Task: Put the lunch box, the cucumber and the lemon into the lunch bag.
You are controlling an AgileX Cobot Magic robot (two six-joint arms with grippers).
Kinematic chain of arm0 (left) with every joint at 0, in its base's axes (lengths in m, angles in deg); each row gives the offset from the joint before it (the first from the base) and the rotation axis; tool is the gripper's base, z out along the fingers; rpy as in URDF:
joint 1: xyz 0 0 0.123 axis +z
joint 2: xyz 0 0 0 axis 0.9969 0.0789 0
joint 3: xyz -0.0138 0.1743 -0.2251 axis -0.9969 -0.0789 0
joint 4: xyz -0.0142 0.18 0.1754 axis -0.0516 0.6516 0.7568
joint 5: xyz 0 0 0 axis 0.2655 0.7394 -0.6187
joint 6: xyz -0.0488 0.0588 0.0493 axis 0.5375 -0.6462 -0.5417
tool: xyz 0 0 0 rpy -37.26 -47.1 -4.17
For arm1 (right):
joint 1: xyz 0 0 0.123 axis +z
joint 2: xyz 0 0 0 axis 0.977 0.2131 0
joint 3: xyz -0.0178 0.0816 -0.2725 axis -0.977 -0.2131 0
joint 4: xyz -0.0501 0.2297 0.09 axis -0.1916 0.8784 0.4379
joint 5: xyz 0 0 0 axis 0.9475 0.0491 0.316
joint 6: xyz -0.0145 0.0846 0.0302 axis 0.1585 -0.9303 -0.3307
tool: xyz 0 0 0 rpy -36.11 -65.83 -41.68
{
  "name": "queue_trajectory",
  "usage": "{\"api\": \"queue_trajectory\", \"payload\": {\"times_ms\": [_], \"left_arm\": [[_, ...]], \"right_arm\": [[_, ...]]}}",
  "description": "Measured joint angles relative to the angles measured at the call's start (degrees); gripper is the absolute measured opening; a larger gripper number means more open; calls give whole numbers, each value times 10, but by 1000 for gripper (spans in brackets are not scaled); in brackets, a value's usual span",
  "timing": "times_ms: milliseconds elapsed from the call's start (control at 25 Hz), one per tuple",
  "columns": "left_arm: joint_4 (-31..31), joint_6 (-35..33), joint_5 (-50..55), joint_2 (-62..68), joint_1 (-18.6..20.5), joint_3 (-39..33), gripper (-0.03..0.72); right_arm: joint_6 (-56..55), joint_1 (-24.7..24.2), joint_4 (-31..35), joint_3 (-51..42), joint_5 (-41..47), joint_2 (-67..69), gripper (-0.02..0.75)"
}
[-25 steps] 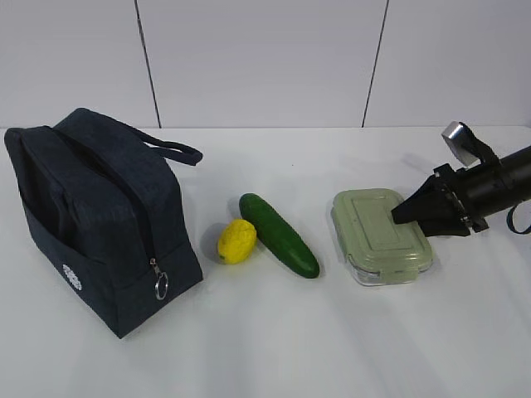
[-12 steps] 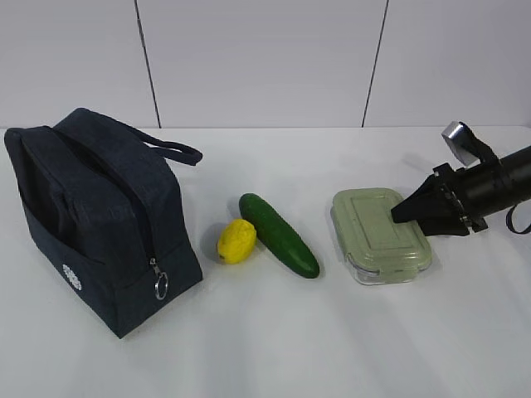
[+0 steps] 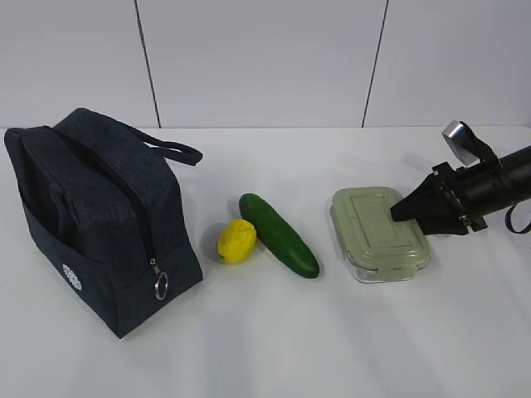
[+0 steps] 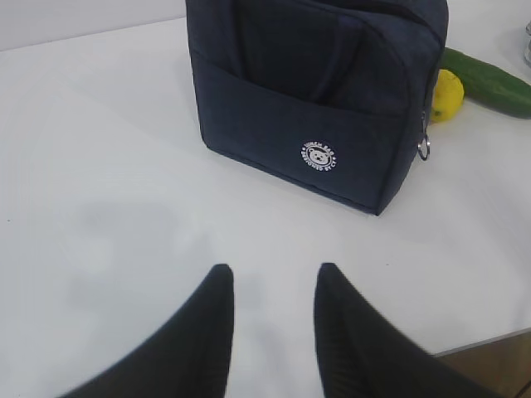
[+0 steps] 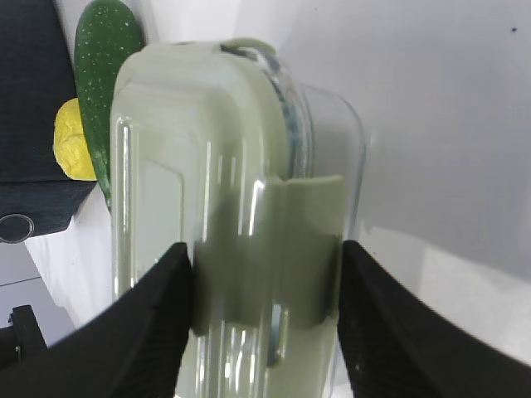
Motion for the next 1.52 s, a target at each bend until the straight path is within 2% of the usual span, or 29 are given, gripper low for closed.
{"api": "queue_trajectory", "payload": {"times_ms": [840,1520], "left_arm": [[0,0,0,0,0,0,242],[0,0,0,0,0,0,242]], "right_arm": [[-54,0,-17,0,-16,-21,405],[-97,0,-26,0,-16,-89,405]]}}
